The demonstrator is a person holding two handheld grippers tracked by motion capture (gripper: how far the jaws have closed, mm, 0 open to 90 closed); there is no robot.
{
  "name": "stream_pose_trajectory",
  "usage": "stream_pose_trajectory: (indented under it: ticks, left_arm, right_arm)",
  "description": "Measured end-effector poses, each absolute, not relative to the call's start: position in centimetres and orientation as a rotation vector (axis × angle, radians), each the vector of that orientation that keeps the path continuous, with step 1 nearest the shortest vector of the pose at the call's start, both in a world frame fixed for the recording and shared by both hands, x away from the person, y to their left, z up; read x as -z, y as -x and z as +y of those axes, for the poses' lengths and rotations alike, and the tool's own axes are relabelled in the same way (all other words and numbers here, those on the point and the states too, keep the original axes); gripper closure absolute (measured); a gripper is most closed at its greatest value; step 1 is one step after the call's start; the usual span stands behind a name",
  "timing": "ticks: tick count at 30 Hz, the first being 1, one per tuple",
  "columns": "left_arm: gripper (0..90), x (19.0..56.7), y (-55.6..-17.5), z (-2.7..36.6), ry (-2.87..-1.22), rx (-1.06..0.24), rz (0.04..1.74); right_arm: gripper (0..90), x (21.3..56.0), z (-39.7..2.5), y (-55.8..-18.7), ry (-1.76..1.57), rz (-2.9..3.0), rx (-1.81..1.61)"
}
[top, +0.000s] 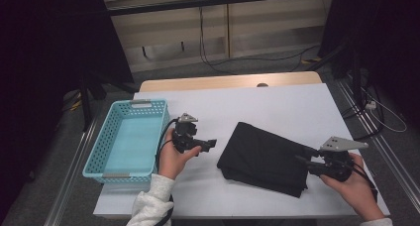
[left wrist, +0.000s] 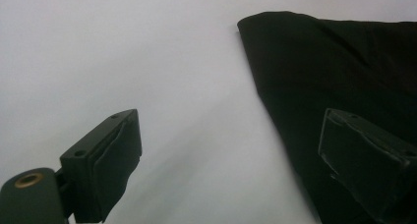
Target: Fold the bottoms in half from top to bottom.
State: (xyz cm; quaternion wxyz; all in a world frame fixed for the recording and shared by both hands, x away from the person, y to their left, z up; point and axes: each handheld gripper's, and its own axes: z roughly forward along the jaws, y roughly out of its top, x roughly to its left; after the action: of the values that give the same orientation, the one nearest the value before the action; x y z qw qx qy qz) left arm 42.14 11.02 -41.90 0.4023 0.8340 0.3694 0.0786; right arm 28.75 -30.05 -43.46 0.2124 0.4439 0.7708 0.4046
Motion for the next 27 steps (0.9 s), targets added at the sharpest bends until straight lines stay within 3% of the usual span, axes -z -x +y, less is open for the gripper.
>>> stream_pose_trajectory:
  ticks: [6,18,20,22,24,27]
  left_arm:
    - [8.9,42.1,-42.0,10.7,-2.105,-0.199,0.93]
    - [9.0,42.2,-41.8,10.4,-2.12,-0.192,0.921]
    - [9.0,42.3,-41.8,10.5,-2.123,-0.189,0.921]
    - [9.0,42.3,-41.9,10.5,-2.124,-0.186,0.922]
    - [9.0,42.3,-41.9,10.6,-2.126,-0.191,0.916]
    - [9.1,42.4,-41.9,10.5,-2.119,-0.189,0.924]
  right_arm:
    - [42.3,43.6,-29.7,-30.2,-1.244,2.1,-1.083]
    - [50.3,45.1,-29.3,-32.7,-1.308,2.112,-0.98]
    - [55.3,45.6,-29.4,-33.1,-1.339,2.114,-0.977]
    - [68.2,46.2,-29.1,-33.2,-1.336,2.158,-0.985]
    - [69.6,46.2,-28.9,-33.2,-1.327,2.166,-0.986]
    - [81.5,46.2,-29.1,-33.4,-1.375,2.165,-1.016]
